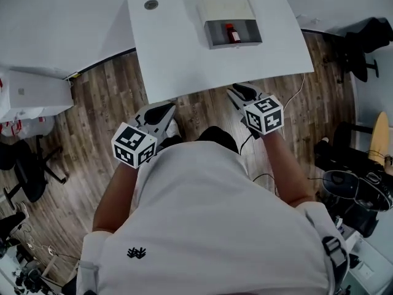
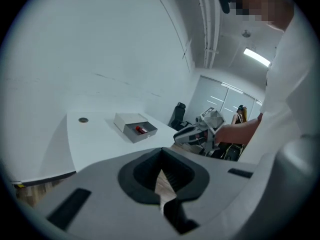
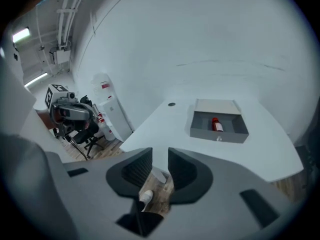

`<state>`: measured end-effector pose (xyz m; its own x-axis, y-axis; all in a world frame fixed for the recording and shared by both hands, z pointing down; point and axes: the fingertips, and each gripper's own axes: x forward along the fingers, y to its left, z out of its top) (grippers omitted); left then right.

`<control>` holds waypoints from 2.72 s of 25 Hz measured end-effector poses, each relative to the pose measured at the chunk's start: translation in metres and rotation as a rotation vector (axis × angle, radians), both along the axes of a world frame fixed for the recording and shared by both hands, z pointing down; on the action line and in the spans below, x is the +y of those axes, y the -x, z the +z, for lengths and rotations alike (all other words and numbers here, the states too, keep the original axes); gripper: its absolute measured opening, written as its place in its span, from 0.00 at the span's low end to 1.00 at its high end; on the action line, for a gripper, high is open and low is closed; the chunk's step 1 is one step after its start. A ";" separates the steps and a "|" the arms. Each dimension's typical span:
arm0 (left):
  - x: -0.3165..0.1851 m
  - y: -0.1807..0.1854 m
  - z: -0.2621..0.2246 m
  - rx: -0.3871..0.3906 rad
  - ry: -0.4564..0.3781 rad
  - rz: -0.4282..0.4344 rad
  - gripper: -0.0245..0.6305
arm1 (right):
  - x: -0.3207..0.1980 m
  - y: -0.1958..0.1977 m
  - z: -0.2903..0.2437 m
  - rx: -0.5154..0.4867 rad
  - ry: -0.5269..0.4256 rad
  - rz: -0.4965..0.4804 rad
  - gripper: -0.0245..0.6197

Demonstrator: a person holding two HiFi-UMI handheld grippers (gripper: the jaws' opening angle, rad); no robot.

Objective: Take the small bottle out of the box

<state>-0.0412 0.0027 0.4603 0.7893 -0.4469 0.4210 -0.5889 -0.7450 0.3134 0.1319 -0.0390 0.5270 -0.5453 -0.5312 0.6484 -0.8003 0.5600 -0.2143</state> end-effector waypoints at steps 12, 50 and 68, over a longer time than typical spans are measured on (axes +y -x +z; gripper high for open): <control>-0.047 0.023 0.000 0.023 0.010 -0.106 0.05 | -0.118 -0.043 0.025 0.104 0.058 0.046 0.36; -0.088 0.029 0.000 -0.033 0.016 -0.442 0.05 | -0.242 -0.079 0.164 0.395 0.493 -0.076 0.43; -0.082 0.040 -0.001 -0.007 0.004 -0.327 0.05 | -0.243 -0.079 0.101 0.317 0.249 0.053 0.40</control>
<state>-0.0812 -0.0798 0.4594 0.6018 -0.6745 0.4277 -0.7986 -0.5152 0.3111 0.2108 -0.2821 0.6284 -0.2734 -0.3593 0.8923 -0.8750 0.4781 -0.0756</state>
